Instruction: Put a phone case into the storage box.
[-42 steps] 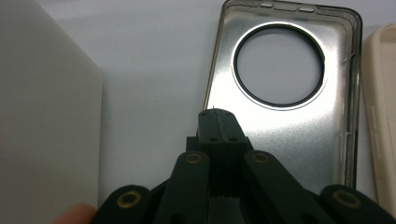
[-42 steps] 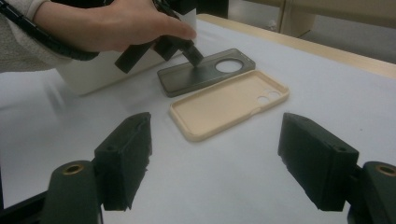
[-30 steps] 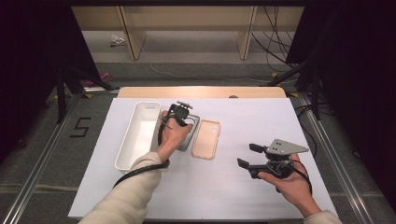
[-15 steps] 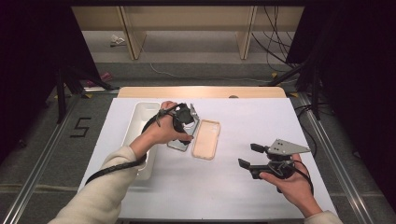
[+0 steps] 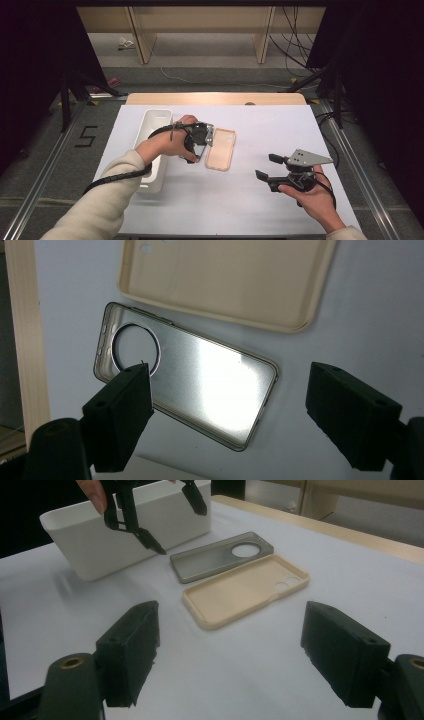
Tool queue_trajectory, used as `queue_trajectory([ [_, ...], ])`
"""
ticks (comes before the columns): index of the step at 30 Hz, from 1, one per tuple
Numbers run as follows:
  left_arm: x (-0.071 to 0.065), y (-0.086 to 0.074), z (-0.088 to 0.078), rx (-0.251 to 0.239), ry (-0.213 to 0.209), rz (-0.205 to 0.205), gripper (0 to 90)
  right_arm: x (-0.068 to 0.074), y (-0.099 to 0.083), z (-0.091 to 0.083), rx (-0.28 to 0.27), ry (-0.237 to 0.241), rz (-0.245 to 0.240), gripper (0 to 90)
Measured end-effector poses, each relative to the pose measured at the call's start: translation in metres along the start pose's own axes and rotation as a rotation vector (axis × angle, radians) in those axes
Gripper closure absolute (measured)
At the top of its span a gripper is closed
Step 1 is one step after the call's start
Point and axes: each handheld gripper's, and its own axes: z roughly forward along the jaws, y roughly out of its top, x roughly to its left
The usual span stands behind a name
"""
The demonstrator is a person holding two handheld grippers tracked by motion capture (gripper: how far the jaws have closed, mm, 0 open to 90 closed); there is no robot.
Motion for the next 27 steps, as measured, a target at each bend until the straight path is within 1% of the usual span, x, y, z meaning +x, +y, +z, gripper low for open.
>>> queue_trajectory([
  [1, 0.001, 0.000, 0.000, 0.004, -0.005, 0.016, 20.3, 0.000, 0.000, 0.000, 0.001, -0.001, -0.001, 24.3],
  [3, 0.000, -0.001, 0.002, -0.007, -0.010, 0.014, 20.6, 0.000, 0.000, -0.001, -0.003, 0.001, 0.000, 24.2],
  [5, 0.000, -0.002, 0.002, 0.006, -0.012, 0.040, 20.6, 0.000, 0.000, -0.001, -0.004, 0.000, 0.000, 24.2],
  [6, -0.001, -0.003, 0.003, 0.005, -0.018, 0.038, 20.5, 0.000, 0.000, -0.001, -0.005, -0.001, -0.001, 24.2],
  [7, -0.001, -0.003, 0.004, 0.007, -0.015, 0.053, 20.4, 0.000, 0.000, -0.002, -0.006, -0.001, -0.001, 24.1],
  [8, -0.003, -0.004, 0.005, 0.011, -0.021, 0.047, 20.3, 0.000, 0.000, -0.002, -0.006, -0.001, 0.000, 24.0],
  [9, -0.002, -0.004, 0.005, 0.016, -0.021, 0.067, 20.1, 0.001, 0.000, -0.002, -0.006, 0.000, 0.000, 24.0],
  [11, -0.003, -0.004, 0.008, 0.018, -0.026, 0.067, 20.2, 0.001, 0.001, -0.002, -0.008, -0.003, -0.001, 23.5],
  [13, -0.003, -0.004, 0.009, 0.030, -0.024, 0.086, 20.1, 0.001, 0.001, -0.003, -0.011, -0.006, -0.003, 23.1],
  [14, -0.003, -0.004, 0.010, 0.028, -0.024, 0.086, 20.1, 0.001, 0.001, -0.003, -0.012, -0.009, -0.004, 22.6],
  [16, -0.003, -0.003, 0.011, 0.028, -0.025, 0.097, 20.1, 0.000, 0.001, -0.003, -0.016, -0.011, -0.003, 21.1],
  [20, -0.003, -0.001, 0.013, 0.036, -0.030, 0.113, 20.4, 0.000, 0.001, -0.004, -0.017, -0.015, -0.004, 20.8],
  [21, -0.003, -0.001, 0.014, 0.036, -0.024, 0.123, 20.8, 0.000, 0.001, -0.003, -0.017, -0.015, -0.005, 20.8],
  [22, -0.003, 0.000, 0.014, 0.048, -0.022, 0.136, 21.2, 0.000, 0.001, -0.004, -0.017, -0.016, -0.004, 20.8],
  [26, -0.004, 0.002, 0.017, 0.064, -0.027, 0.174, 22.4, 0.000, 0.001, -0.004, -0.019, -0.017, -0.003, 20.9],
  [27, -0.005, 0.002, 0.018, 0.072, -0.031, 0.178, 22.8, 0.000, 0.001, -0.004, -0.019, -0.017, -0.003, 20.9],
])
